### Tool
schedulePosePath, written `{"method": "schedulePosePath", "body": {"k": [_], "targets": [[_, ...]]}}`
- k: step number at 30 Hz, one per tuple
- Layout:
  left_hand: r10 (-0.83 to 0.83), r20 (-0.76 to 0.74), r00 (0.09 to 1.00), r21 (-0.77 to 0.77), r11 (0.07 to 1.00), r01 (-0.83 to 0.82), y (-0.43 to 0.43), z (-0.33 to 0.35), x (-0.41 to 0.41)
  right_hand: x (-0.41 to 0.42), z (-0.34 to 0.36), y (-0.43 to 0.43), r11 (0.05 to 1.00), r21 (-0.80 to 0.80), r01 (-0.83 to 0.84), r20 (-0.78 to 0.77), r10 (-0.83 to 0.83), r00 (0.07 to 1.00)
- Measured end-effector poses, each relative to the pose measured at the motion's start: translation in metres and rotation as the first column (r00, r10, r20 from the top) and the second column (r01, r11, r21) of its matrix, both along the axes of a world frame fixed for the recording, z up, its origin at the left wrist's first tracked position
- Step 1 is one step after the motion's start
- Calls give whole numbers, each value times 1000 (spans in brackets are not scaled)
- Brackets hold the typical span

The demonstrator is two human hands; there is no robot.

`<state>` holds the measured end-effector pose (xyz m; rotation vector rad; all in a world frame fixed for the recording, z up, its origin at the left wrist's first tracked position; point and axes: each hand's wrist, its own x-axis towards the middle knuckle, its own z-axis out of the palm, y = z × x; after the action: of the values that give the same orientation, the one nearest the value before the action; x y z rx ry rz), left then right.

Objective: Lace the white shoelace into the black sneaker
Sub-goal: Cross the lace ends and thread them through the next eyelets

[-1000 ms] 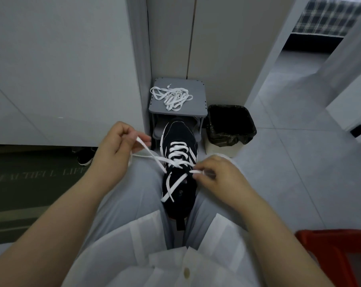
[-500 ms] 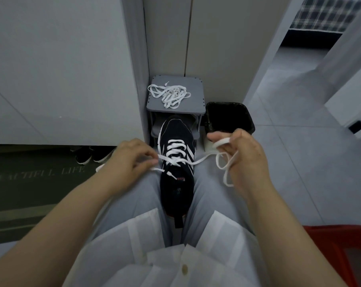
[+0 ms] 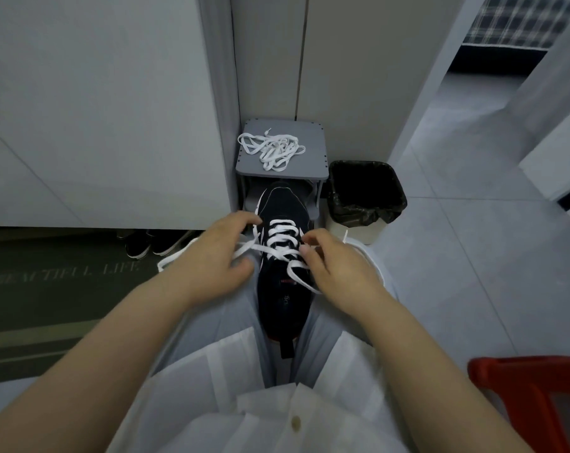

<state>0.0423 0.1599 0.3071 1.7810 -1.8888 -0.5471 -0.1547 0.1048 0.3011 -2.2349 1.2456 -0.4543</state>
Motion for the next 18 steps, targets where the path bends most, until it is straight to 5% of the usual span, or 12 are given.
{"method": "schedulePosePath", "body": {"k": [5,18], "targets": [[152,-133,979,-2,988,-153,-8,-10,-22,2,-9,4,989,-123,77,-70,-86,994],[214,-92,973,214,958,-190,-21,-2,-24,23,-9,-8,968,150,199,103,-216,971]]}}
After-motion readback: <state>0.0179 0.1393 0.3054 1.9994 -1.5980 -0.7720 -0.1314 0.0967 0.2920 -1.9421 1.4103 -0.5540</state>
